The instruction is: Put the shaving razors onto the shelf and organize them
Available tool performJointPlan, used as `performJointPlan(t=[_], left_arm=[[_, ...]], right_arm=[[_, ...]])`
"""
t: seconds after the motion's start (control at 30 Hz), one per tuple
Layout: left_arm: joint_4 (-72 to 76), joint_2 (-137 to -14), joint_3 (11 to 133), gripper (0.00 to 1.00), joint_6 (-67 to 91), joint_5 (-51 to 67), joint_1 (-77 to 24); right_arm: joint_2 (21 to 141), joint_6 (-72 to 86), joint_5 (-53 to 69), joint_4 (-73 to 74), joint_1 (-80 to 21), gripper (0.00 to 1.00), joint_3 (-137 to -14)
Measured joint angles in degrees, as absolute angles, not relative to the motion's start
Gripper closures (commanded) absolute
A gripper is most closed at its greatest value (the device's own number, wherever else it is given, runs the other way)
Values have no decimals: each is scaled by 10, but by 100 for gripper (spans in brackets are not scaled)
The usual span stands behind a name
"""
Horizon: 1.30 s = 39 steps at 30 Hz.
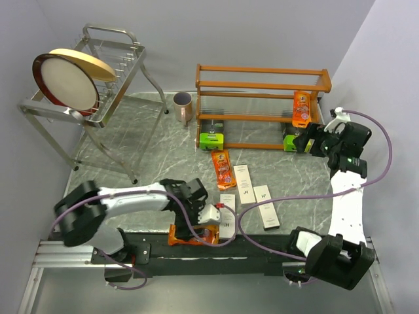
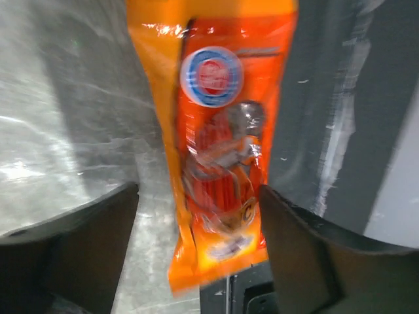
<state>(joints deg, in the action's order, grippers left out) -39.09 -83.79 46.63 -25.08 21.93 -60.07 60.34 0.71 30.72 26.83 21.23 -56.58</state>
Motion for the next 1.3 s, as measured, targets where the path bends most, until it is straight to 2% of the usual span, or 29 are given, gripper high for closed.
performJointPlan(t=[0.07,0.17,0.2,0.37,0.63,0.77,0.83,1.3], left_arm=[[-392,-865,472,34,-237,201,-611],[-379,-870,478,52,-225,184,-620],[-380,-872,478,63,-223,180,-620],[-394,-873,488,75,-221,175,-619],[-440,-845,556,75,-329,166,-568],[-444,-797,578,73,-383,166,-554],[-441,-785,587,73,-396,165,-551],[-413,-824,666,73,-429,85,-535]], right_arm=[[600,-1,315,273,212,9,-566],[592,-10,327,279,211,12,-566],[589,-11,331,281,209,12,-566],[586,-46,383,295,170,16,-567],[607,-187,527,398,-22,12,-571],[646,-252,568,464,-74,11,-580],[669,-278,582,491,-86,0,-590],[765,-274,618,495,-231,0,-629]])
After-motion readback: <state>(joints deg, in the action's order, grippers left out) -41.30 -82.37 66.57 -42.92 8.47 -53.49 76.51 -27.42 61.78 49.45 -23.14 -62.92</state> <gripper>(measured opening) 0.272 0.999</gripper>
